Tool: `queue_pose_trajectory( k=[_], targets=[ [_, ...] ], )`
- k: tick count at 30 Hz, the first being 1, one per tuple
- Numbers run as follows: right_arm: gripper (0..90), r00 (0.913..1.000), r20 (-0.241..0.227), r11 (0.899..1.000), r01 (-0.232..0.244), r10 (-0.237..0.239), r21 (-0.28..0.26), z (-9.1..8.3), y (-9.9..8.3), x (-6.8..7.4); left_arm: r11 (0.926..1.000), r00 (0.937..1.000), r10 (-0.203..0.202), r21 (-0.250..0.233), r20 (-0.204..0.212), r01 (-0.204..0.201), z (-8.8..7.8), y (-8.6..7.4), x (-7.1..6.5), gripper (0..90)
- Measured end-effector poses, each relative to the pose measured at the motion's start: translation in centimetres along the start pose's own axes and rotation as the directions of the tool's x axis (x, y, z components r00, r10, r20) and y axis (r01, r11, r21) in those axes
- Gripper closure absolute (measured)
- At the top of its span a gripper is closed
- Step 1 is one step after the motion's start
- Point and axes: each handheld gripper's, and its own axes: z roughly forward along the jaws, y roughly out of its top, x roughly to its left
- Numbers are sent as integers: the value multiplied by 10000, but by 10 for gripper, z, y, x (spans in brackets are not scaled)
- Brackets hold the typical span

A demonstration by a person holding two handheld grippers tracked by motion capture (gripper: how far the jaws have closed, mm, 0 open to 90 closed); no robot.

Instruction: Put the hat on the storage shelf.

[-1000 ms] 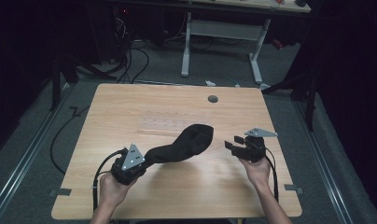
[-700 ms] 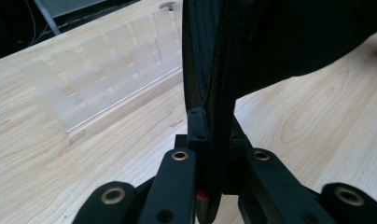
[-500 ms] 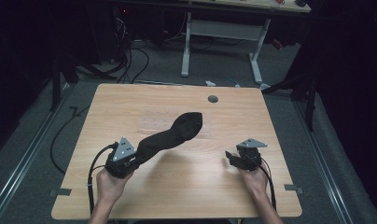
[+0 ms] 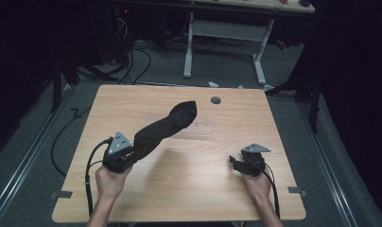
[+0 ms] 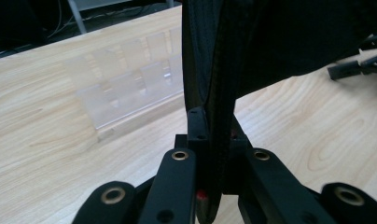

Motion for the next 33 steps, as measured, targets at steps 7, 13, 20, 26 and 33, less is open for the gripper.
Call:
queue_pose_trajectory(
  k=[7, 13, 20, 26, 33],
  targets=[
    [405, 10000, 4, 10000, -58, 58, 9, 0, 0, 0, 9978, 9986, -478, -472, -238, 467, 7, 16, 5, 863],
    [401, 10000, 9, 10000, -54, 54, 8, 0, 0, 1, 9936, 9971, -668, -932, -352, 632, 13, 32, 6, 863],
    [395, 10000, 5, 10000, -78, 78, 14, 0, 0, 1, 9881, 9945, -891, -1309, -555, 812, 21, 45, 11, 863],
    [395, 10000, 2, 10000, -88, 88, 15, 0, 0, 1, 9845, 9913, -1014, -1515, -842, 878, 29, 50, 20, 863],
    [395, 9999, 24, 9999, -110, 110, 18, 0, 0, 2, 9814, 9863, -1136, -1678, -1192, 928, 39, 53, 29, 863]
  ],
)
